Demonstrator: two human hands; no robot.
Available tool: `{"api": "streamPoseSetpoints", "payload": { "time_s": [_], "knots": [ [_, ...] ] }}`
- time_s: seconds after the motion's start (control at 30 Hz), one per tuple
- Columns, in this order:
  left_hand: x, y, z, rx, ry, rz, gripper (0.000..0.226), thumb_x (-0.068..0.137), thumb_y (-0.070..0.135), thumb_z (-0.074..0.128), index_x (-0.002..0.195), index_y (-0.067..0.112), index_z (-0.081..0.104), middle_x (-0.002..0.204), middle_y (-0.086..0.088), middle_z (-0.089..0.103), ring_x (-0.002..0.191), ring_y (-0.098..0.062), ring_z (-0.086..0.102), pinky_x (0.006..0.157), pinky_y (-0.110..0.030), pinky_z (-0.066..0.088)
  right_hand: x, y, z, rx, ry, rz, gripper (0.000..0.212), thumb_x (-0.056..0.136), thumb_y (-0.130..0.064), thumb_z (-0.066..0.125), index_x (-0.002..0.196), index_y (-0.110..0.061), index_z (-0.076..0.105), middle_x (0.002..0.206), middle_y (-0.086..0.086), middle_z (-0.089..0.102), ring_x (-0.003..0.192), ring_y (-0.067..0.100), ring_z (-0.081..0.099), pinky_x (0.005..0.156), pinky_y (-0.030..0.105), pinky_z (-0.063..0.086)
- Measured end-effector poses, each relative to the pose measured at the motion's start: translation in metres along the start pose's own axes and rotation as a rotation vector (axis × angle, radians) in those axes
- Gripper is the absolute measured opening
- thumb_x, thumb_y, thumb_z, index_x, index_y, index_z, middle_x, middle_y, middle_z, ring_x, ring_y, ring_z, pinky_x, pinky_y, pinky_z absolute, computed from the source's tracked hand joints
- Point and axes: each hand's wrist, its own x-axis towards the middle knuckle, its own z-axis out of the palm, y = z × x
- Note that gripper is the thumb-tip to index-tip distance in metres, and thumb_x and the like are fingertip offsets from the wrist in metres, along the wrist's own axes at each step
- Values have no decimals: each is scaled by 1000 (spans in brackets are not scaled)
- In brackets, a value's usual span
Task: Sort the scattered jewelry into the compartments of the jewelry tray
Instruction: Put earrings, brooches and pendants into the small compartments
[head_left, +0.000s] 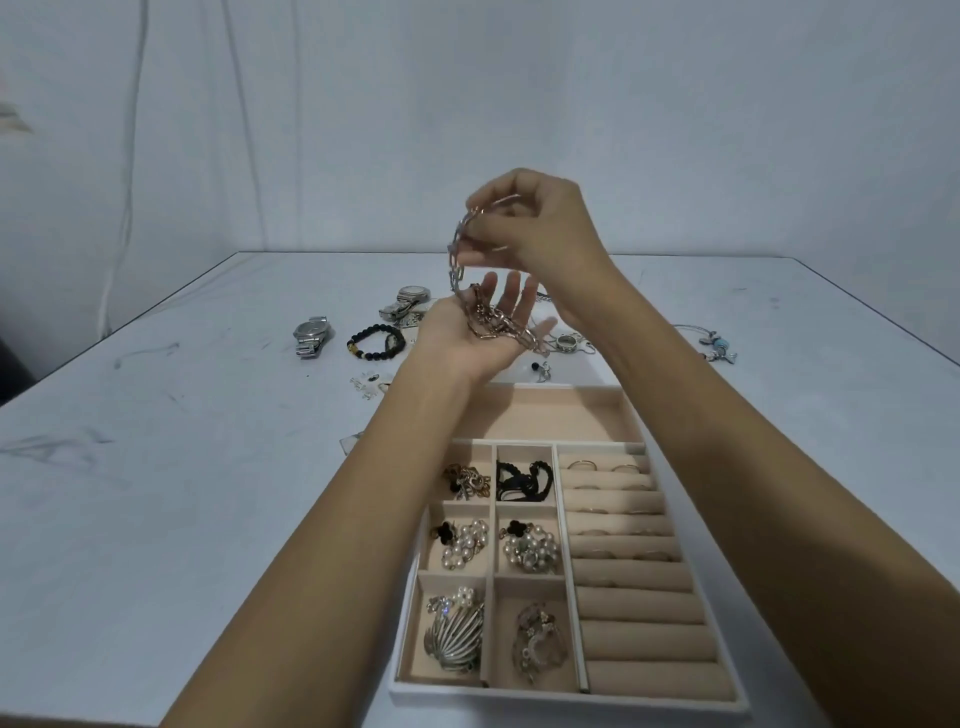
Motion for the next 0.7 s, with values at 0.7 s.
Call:
{"api": "streamPoseSetpoints", "payload": {
  "time_s": [0.7],
  "knots": [
    [8,23,-15,-311,39,223,39,101,10,33,69,4,54,70,-5,57,70,-20,59,92,-34,47,-7,29,-22,-264,-432,441,18,85,-8,68,84,-11,50,85,16,68,81,27,67,86,42,54]
  ]
}}
